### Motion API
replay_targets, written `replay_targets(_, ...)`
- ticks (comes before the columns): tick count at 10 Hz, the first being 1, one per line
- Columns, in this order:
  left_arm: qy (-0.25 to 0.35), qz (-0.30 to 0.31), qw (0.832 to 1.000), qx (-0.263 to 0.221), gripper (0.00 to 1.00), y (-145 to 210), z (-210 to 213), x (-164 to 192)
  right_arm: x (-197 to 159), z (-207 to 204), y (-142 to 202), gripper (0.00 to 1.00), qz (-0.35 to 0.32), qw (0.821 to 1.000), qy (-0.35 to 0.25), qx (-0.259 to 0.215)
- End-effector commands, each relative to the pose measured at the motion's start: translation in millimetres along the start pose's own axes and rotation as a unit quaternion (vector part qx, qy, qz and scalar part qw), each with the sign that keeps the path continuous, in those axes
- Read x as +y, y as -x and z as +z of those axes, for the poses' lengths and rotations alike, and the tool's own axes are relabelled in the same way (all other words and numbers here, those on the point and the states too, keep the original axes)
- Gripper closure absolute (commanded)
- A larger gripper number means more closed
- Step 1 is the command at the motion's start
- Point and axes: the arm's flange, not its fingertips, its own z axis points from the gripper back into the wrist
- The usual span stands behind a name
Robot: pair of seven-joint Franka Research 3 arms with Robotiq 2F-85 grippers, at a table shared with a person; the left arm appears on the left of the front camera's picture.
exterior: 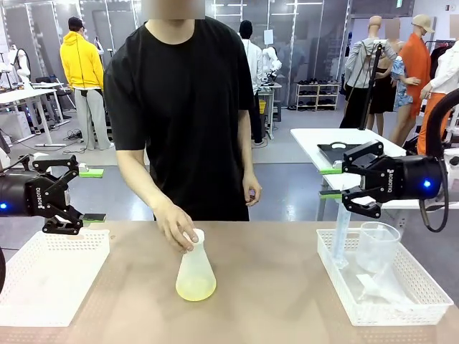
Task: Prepare the solutions needed for the experiment.
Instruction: When the human places the Big flask in the center of the table, pick up the Big flask and place it in the left Organizing basket.
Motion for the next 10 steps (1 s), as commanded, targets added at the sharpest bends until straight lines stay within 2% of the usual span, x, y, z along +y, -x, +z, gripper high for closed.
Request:
replay_targets(1,0.009,0.004,1.0,-0.001,0.0,0.5,-1.4,-3.1,-4.3,-5.9,-8.8,0.57,0.015,0.999,-0.004,0.037)
replay_targets(3,0.009,0.004,1.0,-0.001,0.0,0.5,-1.4,-3.1,-4.8,-6.5,-8.7,0.57,0.036,0.998,0.006,0.056)
replay_targets(4,0.009,0.004,1.0,-0.001,0.0,0.5,-1.4,-3.1,-5.7,-3.9,-11.5,0.57,0.025,0.998,0.044,0.048)
replay_targets(5,0.009,0.004,1.0,-0.001,0.0,0.5,-1.4,-3.1,-6.4,-11.3,-3.0,0.57,0.009,0.999,-0.001,0.043)
replay_targets(10,0.0,0.0,1.0,0.0,0.0,0.0,0.0,0.0,-6.4,-11.3,-3.0,0.57,0.009,0.999,-0.001,0.043)
